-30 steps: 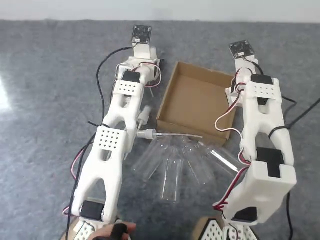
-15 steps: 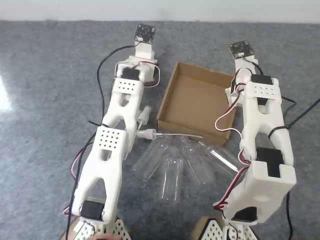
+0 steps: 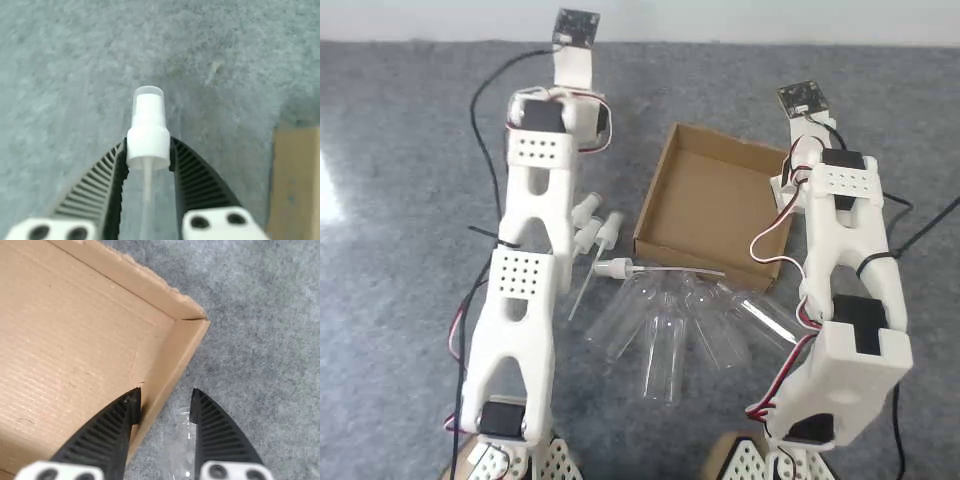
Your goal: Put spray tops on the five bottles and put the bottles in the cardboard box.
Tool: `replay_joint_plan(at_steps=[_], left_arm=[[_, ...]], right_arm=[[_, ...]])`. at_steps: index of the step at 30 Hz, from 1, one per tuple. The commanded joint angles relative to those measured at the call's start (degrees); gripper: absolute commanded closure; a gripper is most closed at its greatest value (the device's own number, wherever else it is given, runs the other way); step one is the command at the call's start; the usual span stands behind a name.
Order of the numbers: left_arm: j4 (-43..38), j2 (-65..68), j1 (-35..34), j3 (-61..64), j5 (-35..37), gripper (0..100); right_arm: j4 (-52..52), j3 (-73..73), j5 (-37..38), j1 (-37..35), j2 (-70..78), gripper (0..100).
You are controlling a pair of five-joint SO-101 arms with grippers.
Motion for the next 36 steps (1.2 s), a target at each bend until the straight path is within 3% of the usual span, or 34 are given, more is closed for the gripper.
replay_joint_plan(at_steps=[1, 8, 19, 23, 29, 36], left_arm=[[11.96, -9.93, -1.67, -3.82, -0.88, 99], [12.4, -19.52, -10.46, 5.14, -10.37, 99], [10.37, -43.78, -12.92, 55.16, -18.73, 99], [1.05, -50.9, -13.19, 72.57, -19.08, 99], [-16.44, -58.11, -12.92, 97.36, -19.96, 99], [-28.84, -62.24, -12.22, 110.9, -19.69, 99]], right_arm=[[1.36, -1.85, 0.79, 0.31, -0.92, 87.5], [2.51, -2.11, 2.99, -0.31, -1.1, 87.5], [-3.47, -2.2, 11.87, -1.89, -0.84, 89.4], [-6.46, -2.11, 11.69, -3.65, -0.84, 96.9], [-11.3, -2.11, 14.77, -7.96, -0.84, 96.3], [-10.95, -2.02, 15.74, -9.45, -0.75, 93.7]])
